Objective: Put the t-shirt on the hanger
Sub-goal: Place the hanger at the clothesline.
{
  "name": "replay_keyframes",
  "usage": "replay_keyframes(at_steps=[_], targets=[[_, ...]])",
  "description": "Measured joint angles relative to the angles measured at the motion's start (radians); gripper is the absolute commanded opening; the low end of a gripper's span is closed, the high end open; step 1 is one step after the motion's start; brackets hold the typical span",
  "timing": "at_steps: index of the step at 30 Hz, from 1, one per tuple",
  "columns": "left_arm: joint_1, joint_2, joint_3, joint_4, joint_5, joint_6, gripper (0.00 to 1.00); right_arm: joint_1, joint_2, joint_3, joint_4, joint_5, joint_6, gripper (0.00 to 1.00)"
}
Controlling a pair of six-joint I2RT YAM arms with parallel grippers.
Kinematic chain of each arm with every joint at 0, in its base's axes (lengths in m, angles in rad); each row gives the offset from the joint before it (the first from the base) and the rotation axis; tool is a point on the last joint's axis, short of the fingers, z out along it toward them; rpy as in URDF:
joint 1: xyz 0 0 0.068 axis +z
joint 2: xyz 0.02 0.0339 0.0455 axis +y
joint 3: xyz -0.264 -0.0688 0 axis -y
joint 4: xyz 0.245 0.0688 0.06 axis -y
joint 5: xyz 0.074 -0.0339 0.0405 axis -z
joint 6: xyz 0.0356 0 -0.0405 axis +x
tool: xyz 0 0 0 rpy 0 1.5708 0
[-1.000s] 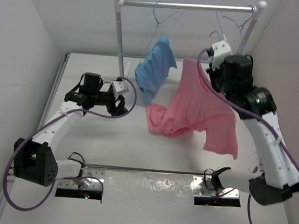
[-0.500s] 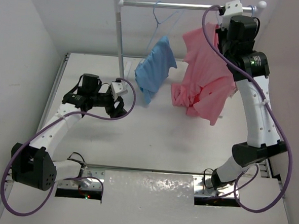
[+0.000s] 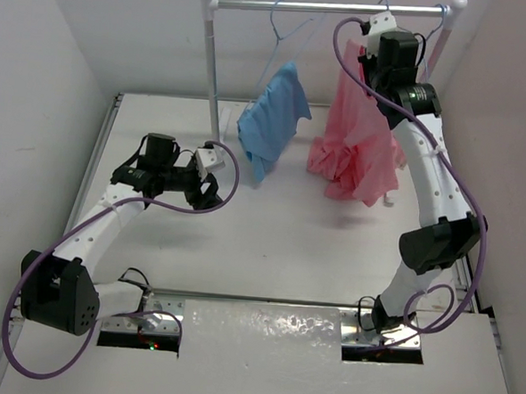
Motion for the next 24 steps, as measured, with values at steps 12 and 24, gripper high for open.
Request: replay_keyframes(at_steps=[12,24], targets=[[0.0,0.0,-0.013,0.003,-0.003,0.001,0.68,0.0,-0.226,-0.266,0.06,-0.048,0.036,0.83],[0.0,0.0,-0.013,0.073,-0.079,-0.088,0.68,0.048,-0.676,-0.578,0.087,-0.253,0.133,0.99]])
